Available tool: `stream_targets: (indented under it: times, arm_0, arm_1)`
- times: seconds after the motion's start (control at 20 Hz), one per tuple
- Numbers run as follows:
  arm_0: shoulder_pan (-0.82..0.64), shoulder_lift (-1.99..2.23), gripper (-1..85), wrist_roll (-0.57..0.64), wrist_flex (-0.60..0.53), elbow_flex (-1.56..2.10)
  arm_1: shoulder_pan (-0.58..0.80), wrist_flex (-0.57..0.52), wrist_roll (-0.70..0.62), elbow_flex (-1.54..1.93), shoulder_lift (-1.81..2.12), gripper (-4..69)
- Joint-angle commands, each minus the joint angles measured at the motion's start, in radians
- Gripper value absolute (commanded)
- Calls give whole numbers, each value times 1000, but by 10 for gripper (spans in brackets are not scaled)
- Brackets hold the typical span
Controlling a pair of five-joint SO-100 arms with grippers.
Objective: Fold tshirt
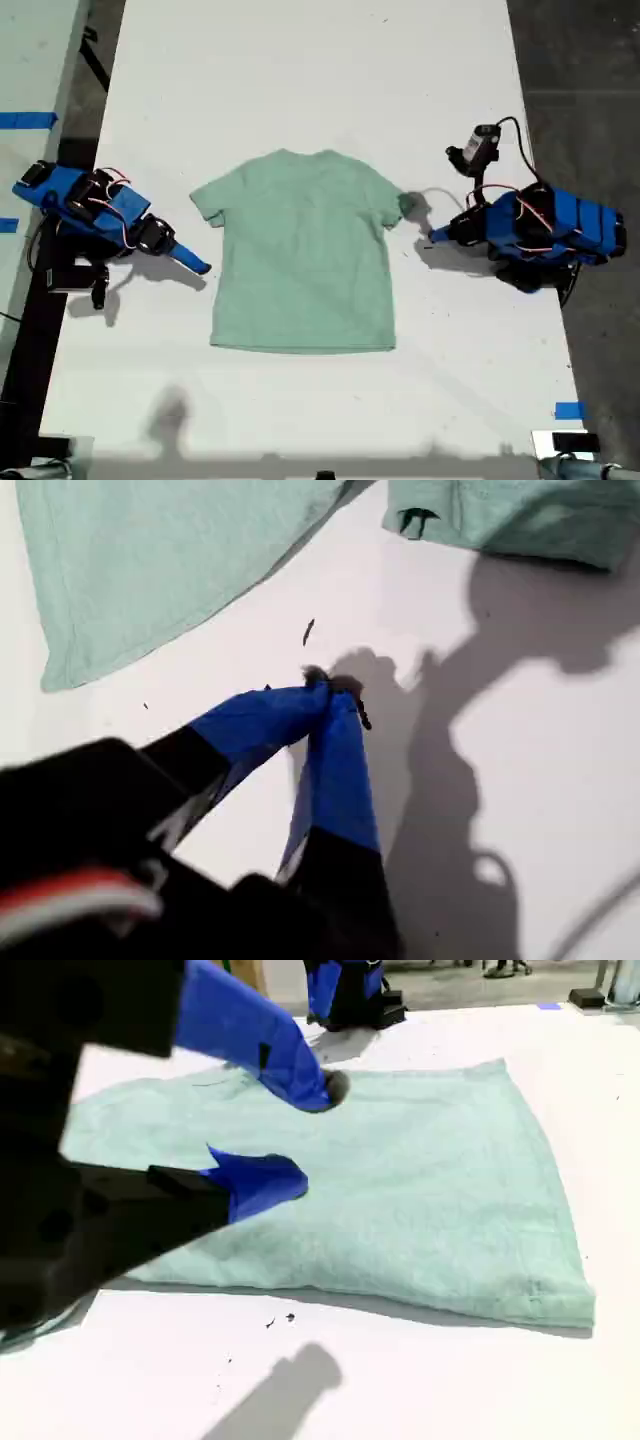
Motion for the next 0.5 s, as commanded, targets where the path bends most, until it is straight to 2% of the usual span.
stream_targets:
  times: [0.0, 0.45]
  arm_0:
    - [-500, 104, 1, -172, 15, 9]
    - [-480, 104, 1, -210, 6, 5]
  arm_1:
    - [-2, 25, 689, -18, 12, -13]
    - [-17, 41, 675, -49, 12, -13]
